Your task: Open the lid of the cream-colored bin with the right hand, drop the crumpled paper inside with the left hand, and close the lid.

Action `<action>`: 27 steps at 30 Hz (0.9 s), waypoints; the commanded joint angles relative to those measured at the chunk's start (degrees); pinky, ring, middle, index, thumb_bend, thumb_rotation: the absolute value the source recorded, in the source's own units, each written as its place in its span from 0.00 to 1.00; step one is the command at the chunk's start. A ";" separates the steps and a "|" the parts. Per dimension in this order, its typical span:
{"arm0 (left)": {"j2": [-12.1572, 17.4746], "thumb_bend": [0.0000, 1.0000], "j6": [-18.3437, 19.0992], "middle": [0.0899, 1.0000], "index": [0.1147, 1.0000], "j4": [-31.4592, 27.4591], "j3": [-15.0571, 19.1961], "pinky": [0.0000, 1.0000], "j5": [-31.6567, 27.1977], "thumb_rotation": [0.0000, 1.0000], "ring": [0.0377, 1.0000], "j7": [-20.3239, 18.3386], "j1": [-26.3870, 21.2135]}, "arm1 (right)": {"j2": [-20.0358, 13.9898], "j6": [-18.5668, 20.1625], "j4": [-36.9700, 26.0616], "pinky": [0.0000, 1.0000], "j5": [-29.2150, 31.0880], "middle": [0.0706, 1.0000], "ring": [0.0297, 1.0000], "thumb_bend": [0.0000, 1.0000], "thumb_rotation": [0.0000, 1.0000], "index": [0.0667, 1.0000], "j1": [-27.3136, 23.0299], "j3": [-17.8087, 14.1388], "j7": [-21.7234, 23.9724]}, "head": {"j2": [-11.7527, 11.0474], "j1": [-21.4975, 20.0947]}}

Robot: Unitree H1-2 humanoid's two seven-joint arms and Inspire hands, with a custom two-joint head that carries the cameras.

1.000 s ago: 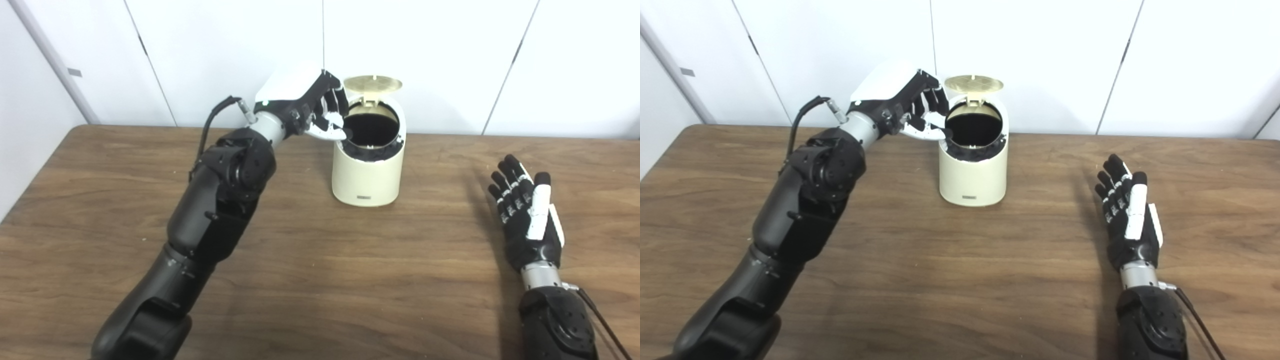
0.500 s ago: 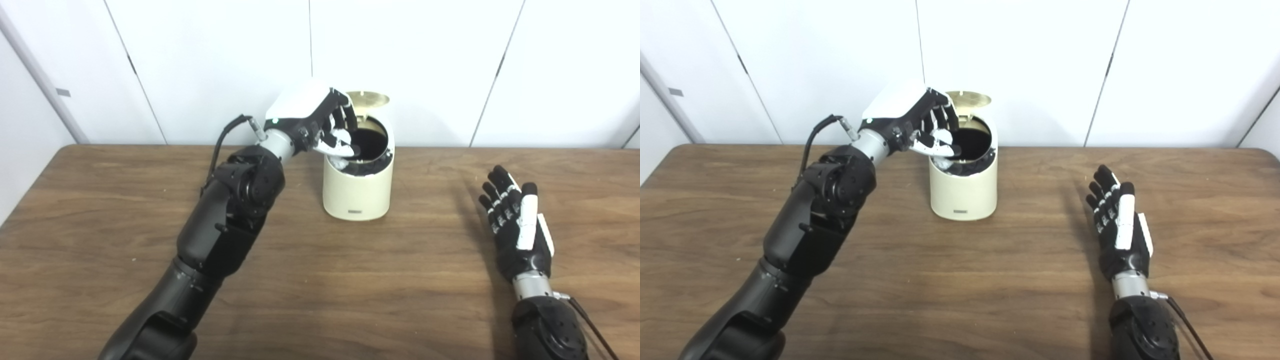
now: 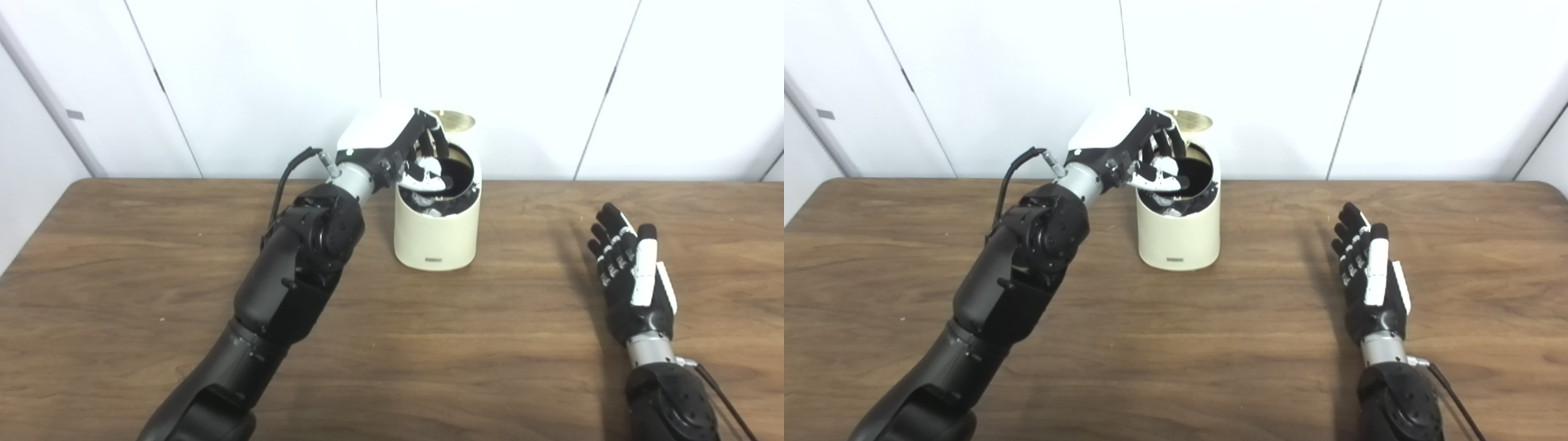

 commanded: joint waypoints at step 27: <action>-1.02 0.47 1.44 0.45 0.46 -0.46 -2.93 0.28 6.25 0.00 0.36 7.30 1.03 | 0.76 -0.97 1.23 0.96 0.58 0.93 0.95 0.62 1.00 0.88 1.26 0.20 0.09 | 0.52 0.07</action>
